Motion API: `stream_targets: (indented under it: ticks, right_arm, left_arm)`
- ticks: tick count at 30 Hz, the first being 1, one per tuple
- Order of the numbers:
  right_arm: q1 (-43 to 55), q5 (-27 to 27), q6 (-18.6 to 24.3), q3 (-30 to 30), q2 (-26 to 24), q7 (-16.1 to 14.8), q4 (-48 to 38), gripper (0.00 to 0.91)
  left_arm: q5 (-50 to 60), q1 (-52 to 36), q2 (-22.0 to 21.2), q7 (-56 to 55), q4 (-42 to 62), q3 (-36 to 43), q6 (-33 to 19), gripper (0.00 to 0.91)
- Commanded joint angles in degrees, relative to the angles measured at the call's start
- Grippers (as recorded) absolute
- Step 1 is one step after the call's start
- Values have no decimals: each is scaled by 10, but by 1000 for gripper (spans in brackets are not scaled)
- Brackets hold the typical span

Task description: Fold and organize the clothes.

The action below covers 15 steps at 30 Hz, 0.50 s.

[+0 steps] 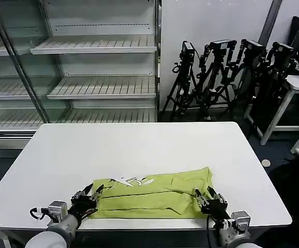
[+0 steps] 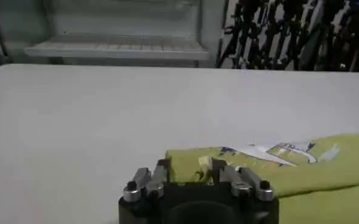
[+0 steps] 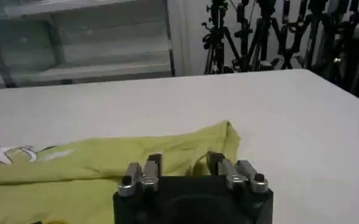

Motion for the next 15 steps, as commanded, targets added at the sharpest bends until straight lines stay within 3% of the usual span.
stream_targets:
  ticks: [1, 11, 12, 14, 15]
  right_arm:
    - [-28, -19, 16, 3, 12, -7, 15, 907]
    - [-35, -19, 18, 10, 15, -4, 22, 907]
    - [-37, -20, 18, 11, 16, -3, 23, 907]
    - [-42, -20, 21, 15, 18, -3, 25, 907]
    - [-43, -21, 22, 16, 18, -3, 25, 907]
  left_arm:
    - [-7, 53, -55, -27, -25, -13, -40, 907]
    - [16, 35, -123, -41, 0, 42, -50, 907]
    - [18, 33, -128, -42, 1, 47, -50, 574]
    - [24, 32, -132, -43, 3, 57, -58, 191]
    - [25, 32, -133, -42, 3, 58, -59, 161]
